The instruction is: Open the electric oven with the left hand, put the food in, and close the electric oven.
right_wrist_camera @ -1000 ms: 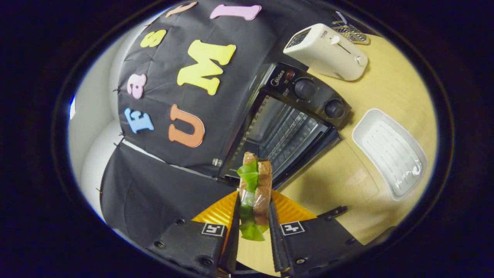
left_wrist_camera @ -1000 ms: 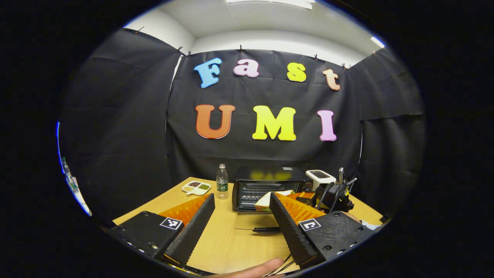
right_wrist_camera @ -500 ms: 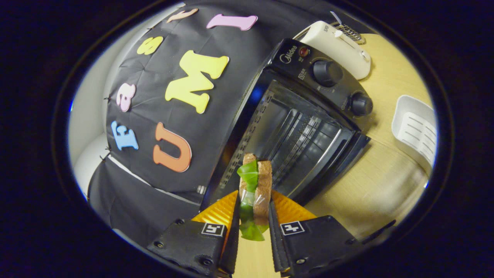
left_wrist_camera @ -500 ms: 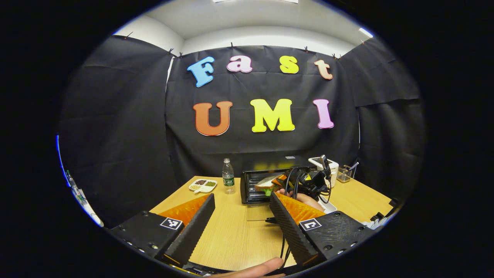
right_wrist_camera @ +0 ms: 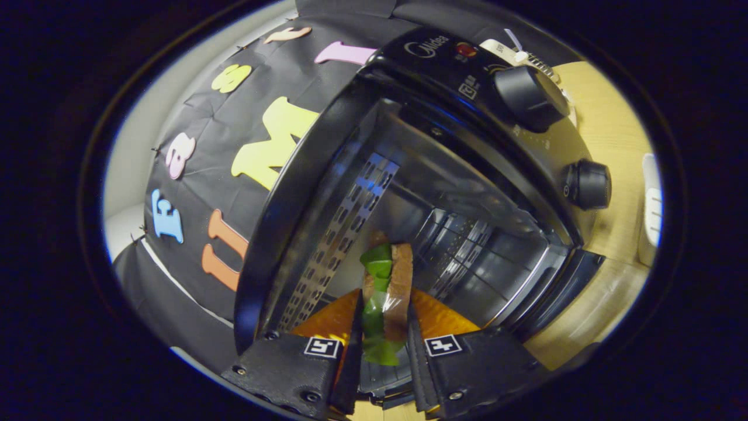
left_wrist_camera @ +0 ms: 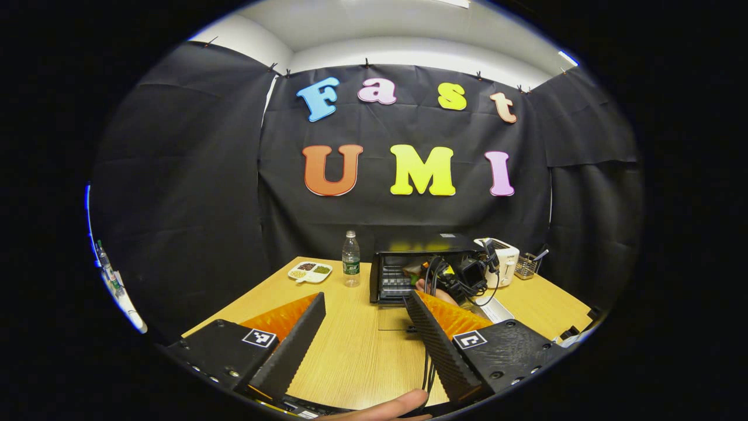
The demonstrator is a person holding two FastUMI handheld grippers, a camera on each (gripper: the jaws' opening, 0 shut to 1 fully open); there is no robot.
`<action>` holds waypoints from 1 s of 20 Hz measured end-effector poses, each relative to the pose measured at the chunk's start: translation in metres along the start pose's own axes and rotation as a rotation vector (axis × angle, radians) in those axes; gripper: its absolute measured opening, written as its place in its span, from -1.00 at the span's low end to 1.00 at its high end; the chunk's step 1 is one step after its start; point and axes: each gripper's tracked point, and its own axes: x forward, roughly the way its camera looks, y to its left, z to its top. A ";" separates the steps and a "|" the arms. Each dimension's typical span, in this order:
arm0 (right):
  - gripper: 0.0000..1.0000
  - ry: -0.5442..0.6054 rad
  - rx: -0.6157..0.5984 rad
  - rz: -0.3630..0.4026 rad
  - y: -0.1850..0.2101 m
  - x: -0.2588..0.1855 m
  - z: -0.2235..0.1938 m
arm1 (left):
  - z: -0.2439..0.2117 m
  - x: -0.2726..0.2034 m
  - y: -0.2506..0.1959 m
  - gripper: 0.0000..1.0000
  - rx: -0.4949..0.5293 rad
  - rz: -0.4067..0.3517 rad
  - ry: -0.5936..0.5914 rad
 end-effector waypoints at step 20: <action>0.56 0.052 -0.456 -0.062 0.009 0.000 -0.021 | -0.014 0.001 -0.008 0.89 0.051 -0.018 0.017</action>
